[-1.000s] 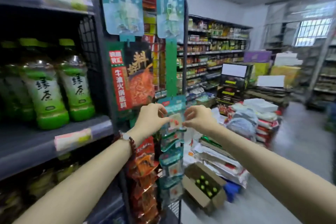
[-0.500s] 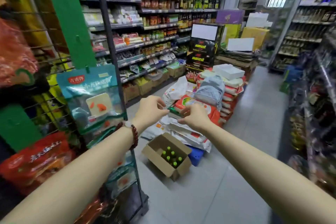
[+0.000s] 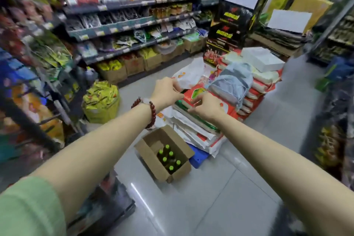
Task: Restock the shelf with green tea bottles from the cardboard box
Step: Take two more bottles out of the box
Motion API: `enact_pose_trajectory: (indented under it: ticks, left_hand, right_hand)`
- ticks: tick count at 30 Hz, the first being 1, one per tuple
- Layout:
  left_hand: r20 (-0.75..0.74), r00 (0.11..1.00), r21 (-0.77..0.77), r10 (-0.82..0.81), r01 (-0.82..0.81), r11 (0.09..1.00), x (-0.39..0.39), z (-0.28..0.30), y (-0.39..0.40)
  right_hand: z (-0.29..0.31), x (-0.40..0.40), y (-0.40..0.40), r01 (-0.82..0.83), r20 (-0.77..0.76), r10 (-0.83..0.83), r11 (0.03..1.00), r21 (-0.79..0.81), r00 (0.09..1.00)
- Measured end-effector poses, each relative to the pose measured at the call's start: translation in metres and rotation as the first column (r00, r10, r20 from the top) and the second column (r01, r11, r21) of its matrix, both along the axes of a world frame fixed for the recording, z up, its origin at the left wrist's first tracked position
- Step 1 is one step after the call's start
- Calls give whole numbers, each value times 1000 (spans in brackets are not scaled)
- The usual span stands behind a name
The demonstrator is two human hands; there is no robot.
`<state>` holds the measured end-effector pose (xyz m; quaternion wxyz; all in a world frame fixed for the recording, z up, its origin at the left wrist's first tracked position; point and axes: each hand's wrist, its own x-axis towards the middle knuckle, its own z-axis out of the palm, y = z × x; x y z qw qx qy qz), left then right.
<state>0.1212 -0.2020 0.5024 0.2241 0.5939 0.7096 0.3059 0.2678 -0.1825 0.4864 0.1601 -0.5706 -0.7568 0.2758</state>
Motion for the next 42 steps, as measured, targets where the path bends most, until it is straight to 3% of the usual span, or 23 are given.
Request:
enact_pose_trajectory:
  ticks: [9,17,23,33,39,42]
  left_hand:
    - [53,971,-89,234,-228,969,-18,-74,137]
    - [135,918,-256,374,-332,908,-36,-217,190]
    - [151,904,-387,399,-317,866,-42,-354,186]
    - [136,882,-477,452,-342,810,-50,-607,179]
    - [115,861,-459,495,-396,796,-65,-730,191]
    - [32,912,-484,410,-345,804,-69,-769,195]
  right_hand:
    - [-78,-28,181,-171,20,174,979,-112,985]
    - [-208,-51,267,-311,6,327,903,-296,945]
    - [-348,-62,289,-311,22,342,878,-365,940]
    - [-608,-70,289,-298,12,342,833,-466,939]
    - [-722,-85,299,-322,29,373,836,-444,928]
    - [-758,-90,301,-367,87,430,845,-389,899]
